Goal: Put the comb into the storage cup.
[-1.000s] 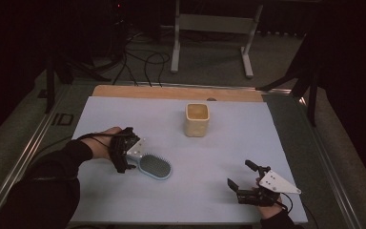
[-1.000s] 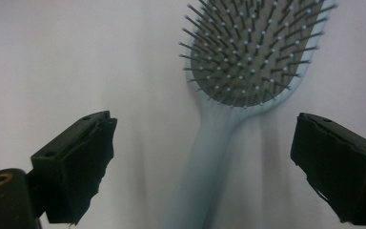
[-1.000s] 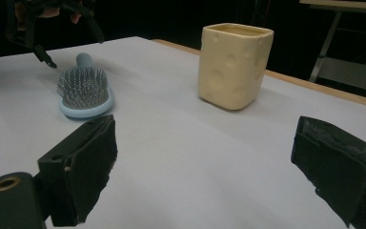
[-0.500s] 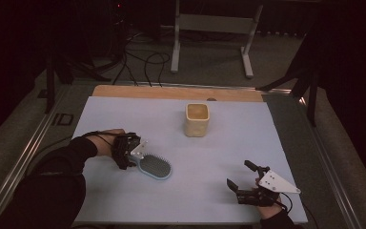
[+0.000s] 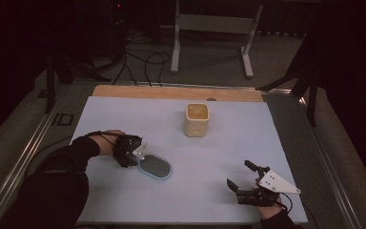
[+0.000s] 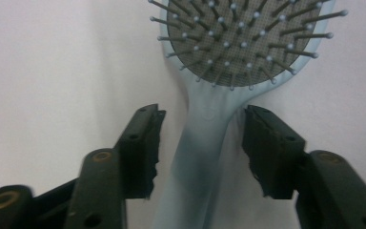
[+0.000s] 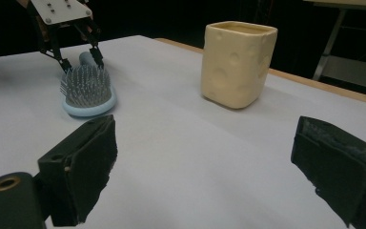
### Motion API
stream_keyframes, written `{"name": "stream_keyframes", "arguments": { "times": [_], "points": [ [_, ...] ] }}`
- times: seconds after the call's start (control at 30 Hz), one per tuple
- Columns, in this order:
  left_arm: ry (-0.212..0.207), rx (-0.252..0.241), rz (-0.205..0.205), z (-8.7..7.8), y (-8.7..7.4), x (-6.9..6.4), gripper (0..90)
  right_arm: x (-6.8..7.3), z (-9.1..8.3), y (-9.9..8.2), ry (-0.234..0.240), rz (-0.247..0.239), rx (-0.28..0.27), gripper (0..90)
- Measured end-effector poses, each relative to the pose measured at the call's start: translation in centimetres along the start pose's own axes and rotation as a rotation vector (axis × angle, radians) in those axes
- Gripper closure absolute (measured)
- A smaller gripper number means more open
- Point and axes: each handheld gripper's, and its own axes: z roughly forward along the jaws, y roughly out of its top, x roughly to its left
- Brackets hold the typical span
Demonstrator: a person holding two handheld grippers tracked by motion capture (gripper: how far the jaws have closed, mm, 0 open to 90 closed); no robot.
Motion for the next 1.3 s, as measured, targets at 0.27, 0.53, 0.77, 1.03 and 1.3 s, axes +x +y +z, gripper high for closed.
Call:
{"name": "stream_keyframes", "arguments": {
  "times": [0.27, 0.53, 0.77, 1.03, 1.3],
  "points": [
    [-0.029, 0.005, 0.007, 0.4, 0.2, 0.2, 56.7, 0.0, 0.0, 0.0, 0.000, -0.002, -0.003, 8.1],
    [-0.050, 0.017, 0.012, 0.5, 0.3, 0.4, 59.3, 0.0, 0.0, 0.0, 0.003, -0.002, -0.003, 8.1],
    [-0.074, 0.031, 0.011, 0.6, 0.5, 0.6, 62.6, 0.0, -0.1, 0.0, 0.004, 0.001, -0.002, 8.1],
    [-0.077, 0.061, 0.029, 0.7, 1.0, 0.5, 63.8, 0.1, 0.0, 0.0, 0.004, 0.006, 0.000, 8.1],
    [-0.082, 0.081, 0.088, 0.7, 1.3, 0.3, 68.8, 0.1, 0.0, 0.0, 0.004, 0.001, -0.001, 8.1]
  ]
}}
